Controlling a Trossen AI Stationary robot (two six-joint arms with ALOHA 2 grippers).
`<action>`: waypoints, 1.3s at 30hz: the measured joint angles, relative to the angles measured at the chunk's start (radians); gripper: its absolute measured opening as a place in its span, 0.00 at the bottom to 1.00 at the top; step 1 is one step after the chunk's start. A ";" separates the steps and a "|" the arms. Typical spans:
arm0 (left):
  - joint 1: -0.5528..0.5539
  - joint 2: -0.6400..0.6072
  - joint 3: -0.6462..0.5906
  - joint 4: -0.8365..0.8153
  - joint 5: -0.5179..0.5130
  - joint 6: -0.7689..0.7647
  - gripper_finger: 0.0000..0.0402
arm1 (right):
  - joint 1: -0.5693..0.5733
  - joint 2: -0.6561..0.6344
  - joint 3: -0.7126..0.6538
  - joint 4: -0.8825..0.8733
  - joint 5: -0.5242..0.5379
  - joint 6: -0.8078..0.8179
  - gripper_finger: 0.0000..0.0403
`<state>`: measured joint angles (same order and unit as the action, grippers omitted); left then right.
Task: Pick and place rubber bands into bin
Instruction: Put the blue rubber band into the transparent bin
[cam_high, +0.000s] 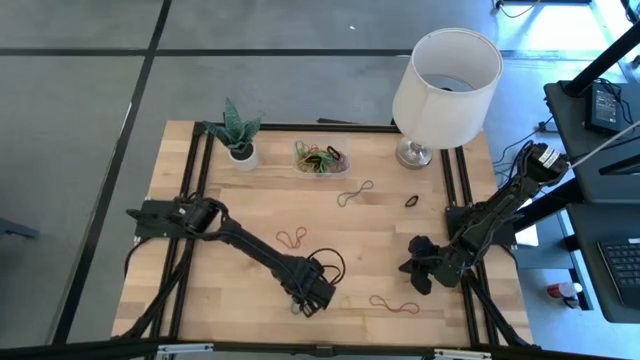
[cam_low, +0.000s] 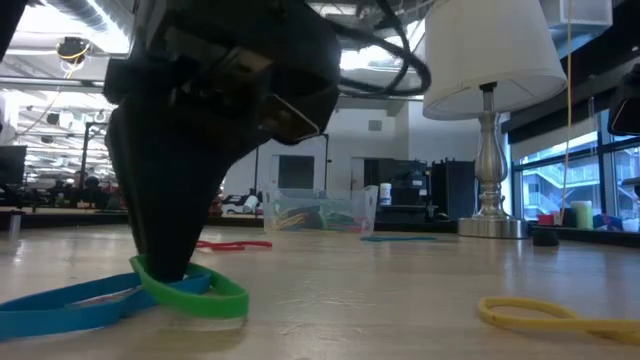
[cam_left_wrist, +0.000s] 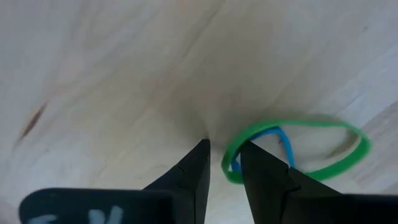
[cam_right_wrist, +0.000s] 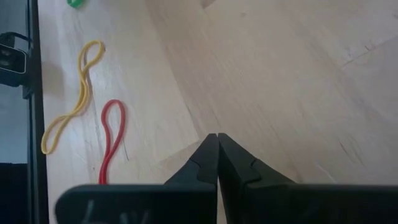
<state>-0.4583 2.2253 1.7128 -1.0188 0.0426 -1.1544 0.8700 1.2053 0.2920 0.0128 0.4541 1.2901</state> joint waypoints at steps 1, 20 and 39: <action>-0.001 0.002 0.000 -0.001 -0.007 0.001 0.21 | 0.000 0.000 0.000 0.000 0.000 0.001 0.01; 0.010 0.012 0.119 -0.112 -0.026 0.058 0.01 | 0.000 0.000 0.000 0.002 0.000 0.013 0.01; 0.137 0.010 0.222 -0.232 -0.073 0.321 0.01 | 0.000 0.000 0.000 0.003 0.000 0.015 0.01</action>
<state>-0.3211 2.2356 1.9347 -1.2505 -0.0306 -0.8330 0.8700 1.2057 0.2920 0.0162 0.4538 1.3055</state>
